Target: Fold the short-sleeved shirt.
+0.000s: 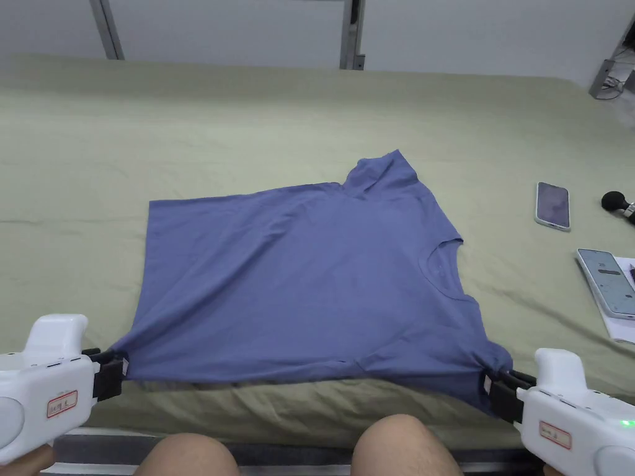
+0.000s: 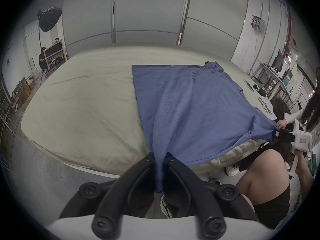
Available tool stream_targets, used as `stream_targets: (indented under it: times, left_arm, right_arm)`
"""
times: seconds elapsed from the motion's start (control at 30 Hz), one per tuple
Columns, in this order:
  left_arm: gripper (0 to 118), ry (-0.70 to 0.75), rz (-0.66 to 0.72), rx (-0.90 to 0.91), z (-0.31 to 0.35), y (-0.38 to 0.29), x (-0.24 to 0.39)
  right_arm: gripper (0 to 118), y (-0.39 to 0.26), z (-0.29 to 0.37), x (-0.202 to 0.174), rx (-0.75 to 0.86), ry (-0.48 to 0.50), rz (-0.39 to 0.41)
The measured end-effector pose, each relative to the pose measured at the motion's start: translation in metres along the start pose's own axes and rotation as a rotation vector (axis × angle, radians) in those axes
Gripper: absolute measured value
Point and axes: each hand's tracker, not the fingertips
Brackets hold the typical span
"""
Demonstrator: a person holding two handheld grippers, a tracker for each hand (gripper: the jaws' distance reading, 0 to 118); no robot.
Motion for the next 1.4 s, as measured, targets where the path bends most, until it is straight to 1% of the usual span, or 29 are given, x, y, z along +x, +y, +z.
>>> stream_targets:
  times: [0.07,0.13,0.3,0.47,0.57,0.73,0.9,1.0,1.13,1.2,1.27,1.4]
  left_arm:
    - [7,0.001,-0.002,0.005,0.003,0.001,0.001]
    - [7,0.004,-0.009,0.015,0.006,0.0,0.003]
    - [7,0.003,-0.01,0.018,0.009,-0.001,0.003]
    - [7,0.006,0.003,0.011,0.009,-0.004,0.002]
    - [7,0.007,0.011,0.013,0.009,-0.002,0.002]
    - [7,0.011,0.031,0.014,0.004,0.005,0.004]
    - [7,0.018,0.062,0.013,-0.008,0.017,0.004]
    - [7,0.038,0.099,0.016,-0.024,0.037,-0.001]
    - [7,0.068,0.109,-0.011,-0.053,0.062,-0.002]
    - [7,0.085,0.095,-0.025,-0.069,0.074,-0.002]
    - [7,0.104,0.099,-0.053,-0.08,0.082,0.002]
    - [7,0.129,0.092,-0.098,-0.104,0.091,0.008]
  right_arm:
    - [5,0.005,0.012,0.001,0.026,0.015,-0.013]
    - [5,0.006,0.027,-0.01,0.055,0.013,-0.009]
    - [5,0.009,0.047,-0.013,0.097,0.04,-0.023]
    - [5,0.018,0.057,-0.018,0.135,0.049,-0.018]
    - [5,0.027,0.055,-0.022,0.131,0.056,-0.016]
    - [5,0.041,0.03,-0.017,0.122,0.059,-0.009]
    - [5,0.06,-0.007,-0.01,0.098,0.078,-0.054]
    - [5,0.077,-0.036,-0.005,0.094,0.074,-0.082]
    - [5,0.102,-0.075,0.0,0.067,0.058,-0.081]
    - [5,0.116,-0.088,-0.001,0.066,0.038,-0.079]
    - [5,0.129,-0.102,-0.001,0.06,0.04,-0.09]
    - [5,0.154,-0.118,-0.018,0.055,0.017,-0.07]
